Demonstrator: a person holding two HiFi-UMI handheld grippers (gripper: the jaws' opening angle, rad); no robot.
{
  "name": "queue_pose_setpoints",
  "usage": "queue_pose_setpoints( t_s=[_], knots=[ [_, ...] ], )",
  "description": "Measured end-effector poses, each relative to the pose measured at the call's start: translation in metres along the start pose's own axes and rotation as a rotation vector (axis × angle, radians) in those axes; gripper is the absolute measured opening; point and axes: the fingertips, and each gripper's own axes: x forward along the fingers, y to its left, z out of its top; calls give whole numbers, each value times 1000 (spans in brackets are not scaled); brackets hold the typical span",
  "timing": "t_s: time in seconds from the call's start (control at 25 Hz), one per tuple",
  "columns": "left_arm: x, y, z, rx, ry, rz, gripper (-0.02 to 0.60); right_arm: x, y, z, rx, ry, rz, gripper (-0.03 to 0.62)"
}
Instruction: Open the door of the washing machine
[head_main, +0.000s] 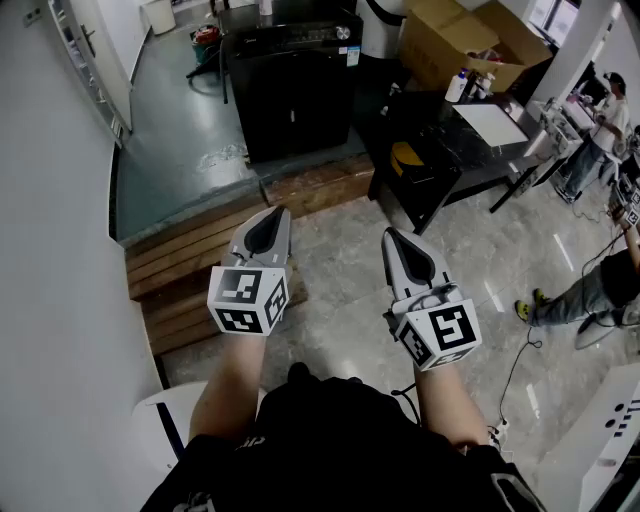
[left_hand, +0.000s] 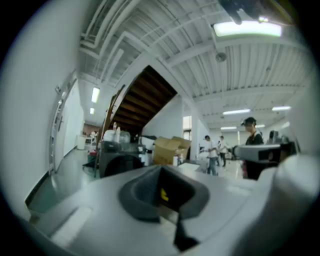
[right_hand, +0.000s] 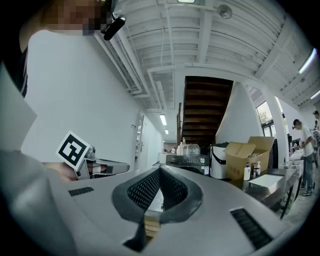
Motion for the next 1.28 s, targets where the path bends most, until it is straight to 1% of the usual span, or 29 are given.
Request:
queue_pose_setpoints(
  t_s=[0.32,0.48,0.56,0.68,0.76,0.92,1.04,1.28],
  knots=[
    [-3,18,-1,10,-3,-9,6,20,22,-2,-13,8,23,-9],
    [-4,35,-2,-1,-6,-12,6,37,34,-2,-23,13,27,-9],
    [-4,43,-4,-7,-4,-21,6,45,39,-5,3,26,33,-9],
    [-2,52,-5,-12,-5,-39,6,55,44,-13,88,34,49,-8],
    [-1,59,-7,-17,-5,-50,6,59,48,-17,115,33,41,-8],
    [-3,70,-14,-22,-2,-73,6,64,55,-19,112,36,9,-6],
    [-1,77,-15,-23,-1,-76,6,69,56,-18,104,41,-7,-6],
    [12,90,-23,-35,27,-66,7,89,60,-29,101,78,23,-6]
  ],
)
